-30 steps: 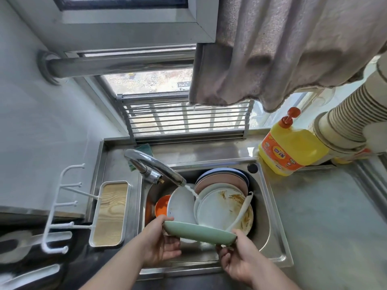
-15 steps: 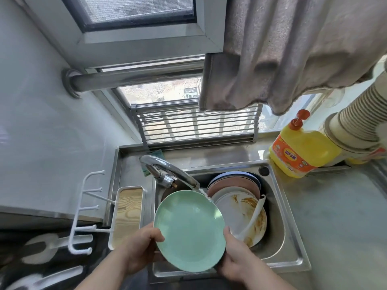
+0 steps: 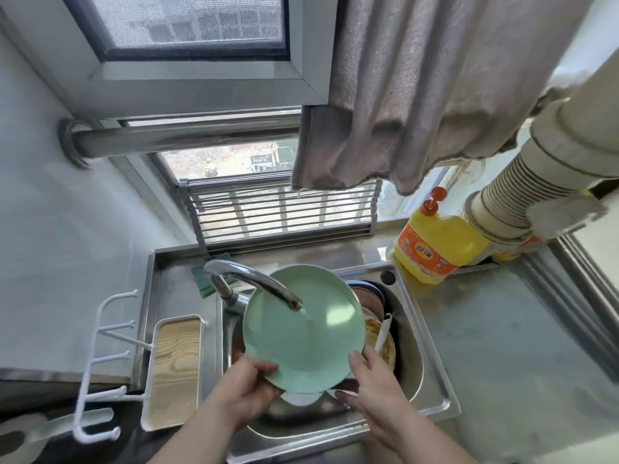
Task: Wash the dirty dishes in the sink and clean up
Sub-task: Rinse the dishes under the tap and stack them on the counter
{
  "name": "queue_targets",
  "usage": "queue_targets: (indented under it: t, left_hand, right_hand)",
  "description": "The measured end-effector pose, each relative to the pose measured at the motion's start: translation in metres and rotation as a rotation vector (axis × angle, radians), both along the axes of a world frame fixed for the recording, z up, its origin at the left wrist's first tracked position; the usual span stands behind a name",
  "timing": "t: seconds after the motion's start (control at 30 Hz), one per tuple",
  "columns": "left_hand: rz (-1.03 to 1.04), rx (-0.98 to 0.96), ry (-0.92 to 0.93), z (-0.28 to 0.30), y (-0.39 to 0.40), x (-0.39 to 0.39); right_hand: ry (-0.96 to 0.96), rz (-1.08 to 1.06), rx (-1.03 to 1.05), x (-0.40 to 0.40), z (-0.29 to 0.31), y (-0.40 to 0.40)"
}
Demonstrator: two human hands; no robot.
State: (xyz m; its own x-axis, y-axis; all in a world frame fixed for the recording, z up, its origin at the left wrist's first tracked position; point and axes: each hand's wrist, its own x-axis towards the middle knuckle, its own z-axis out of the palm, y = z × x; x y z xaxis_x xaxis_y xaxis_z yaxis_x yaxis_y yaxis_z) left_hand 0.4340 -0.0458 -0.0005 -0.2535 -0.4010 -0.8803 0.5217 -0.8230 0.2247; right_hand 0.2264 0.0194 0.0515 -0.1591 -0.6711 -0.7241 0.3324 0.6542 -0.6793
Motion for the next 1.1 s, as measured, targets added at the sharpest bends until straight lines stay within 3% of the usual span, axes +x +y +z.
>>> queue_targets:
  t: [0.17,0.3,0.37,0.5,0.67,0.77,0.87,1.1]
  left_hand:
    - [-0.021,-0.006,0.101,0.005,-0.004,-0.034]
    - [-0.128,0.023,0.081,0.004,0.005,-0.043]
    - [-0.227,0.035,0.005,0.004,0.010,-0.038]
    - [-0.356,0.052,-0.177,0.002,0.015,-0.002]
    - [-0.453,-0.039,-0.319,0.006,0.003,0.040]
    - [-0.476,-0.116,-0.425,0.010,-0.005,0.053]
    - [-0.365,-0.143,-0.460,0.007,-0.009,0.060]
    - [-0.163,-0.013,-0.303,-0.008,0.002,0.002]
  right_hand:
    - [0.432,0.149,-0.138,-0.035,0.015,0.005]
    - [0.570,0.203,-0.095,-0.049,0.015,0.014]
    - [0.541,0.161,0.003,-0.050,0.005,0.016]
    - [0.145,0.023,0.316,-0.035,-0.017,0.018]
    - [-0.062,0.083,0.507,-0.005,-0.054,0.020]
    - [-0.151,0.108,0.479,0.021,-0.061,0.012]
    - [-0.177,0.074,0.368,0.037,-0.063,-0.001]
    - [0.132,0.161,0.038,-0.011,-0.027,-0.019]
